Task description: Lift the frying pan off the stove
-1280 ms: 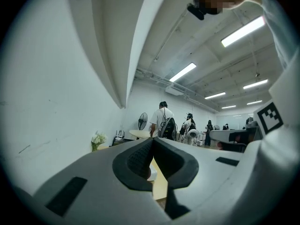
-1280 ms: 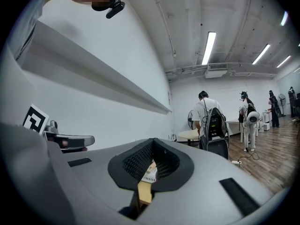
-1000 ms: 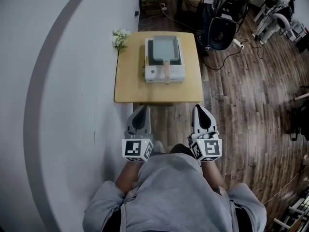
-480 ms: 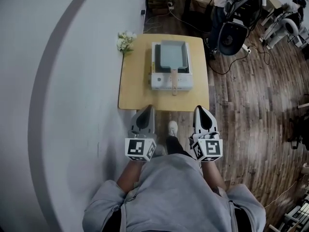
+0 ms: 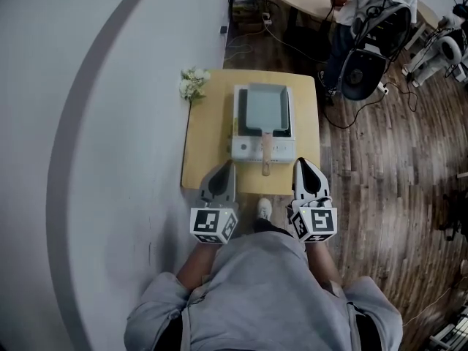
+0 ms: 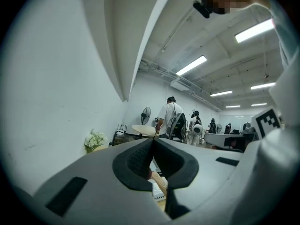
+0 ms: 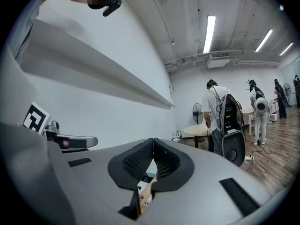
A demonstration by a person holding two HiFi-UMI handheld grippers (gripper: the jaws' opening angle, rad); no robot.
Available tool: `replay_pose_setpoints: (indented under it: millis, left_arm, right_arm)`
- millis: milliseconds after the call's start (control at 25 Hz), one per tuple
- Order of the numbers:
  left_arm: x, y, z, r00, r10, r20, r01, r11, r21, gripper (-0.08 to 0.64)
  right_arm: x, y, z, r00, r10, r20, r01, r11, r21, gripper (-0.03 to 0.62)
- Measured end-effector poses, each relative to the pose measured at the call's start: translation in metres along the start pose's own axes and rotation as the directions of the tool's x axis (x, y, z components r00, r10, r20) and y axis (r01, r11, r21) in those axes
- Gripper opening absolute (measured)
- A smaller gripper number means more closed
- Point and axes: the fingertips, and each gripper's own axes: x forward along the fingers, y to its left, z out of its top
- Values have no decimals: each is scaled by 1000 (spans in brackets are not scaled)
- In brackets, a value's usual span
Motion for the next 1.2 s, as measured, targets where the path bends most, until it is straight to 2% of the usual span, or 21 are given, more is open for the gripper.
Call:
replay_pose_setpoints:
  millis: [160, 400, 520, 720, 800, 960, 1120, 1200]
  left_arm:
    - [33, 7, -2, 999, 4, -36, -7, 998, -69, 2]
    - [75, 17, -18, 993, -21, -117, 0, 985, -175, 5]
    - [92, 22, -28, 987, -37, -157, 2, 976, -216, 104]
    - [111, 27, -48, 973, -64, -224, -1, 961, -277, 122]
    - [118, 27, -60, 961, -107, -256, 12, 938, -346, 128]
    - [133, 23, -87, 920, -237, -311, 50, 860, -508, 146]
    - [144, 24, -115, 872, -320, -371, 55, 816, -576, 166]
    - [150, 24, -128, 844, -367, -390, 53, 782, -621, 172]
  right_arm:
    - [29, -15, 2, 999, 35, -17, -35, 999, 2, 0]
    - [73, -32, -15, 992, 102, -78, -98, 994, 47, 3]
    - [91, -36, -26, 983, 143, -117, -135, 988, 75, 38]
    - [106, -43, -42, 968, 186, -166, -171, 980, 98, 60]
    - [111, -46, -48, 963, 197, -184, -179, 978, 111, 66]
    - [117, -55, -59, 953, 214, -212, -189, 973, 134, 77]
    - [121, -61, -72, 944, 230, -238, -196, 968, 157, 87]
    - [123, -63, -77, 937, 244, -251, -207, 964, 166, 91]
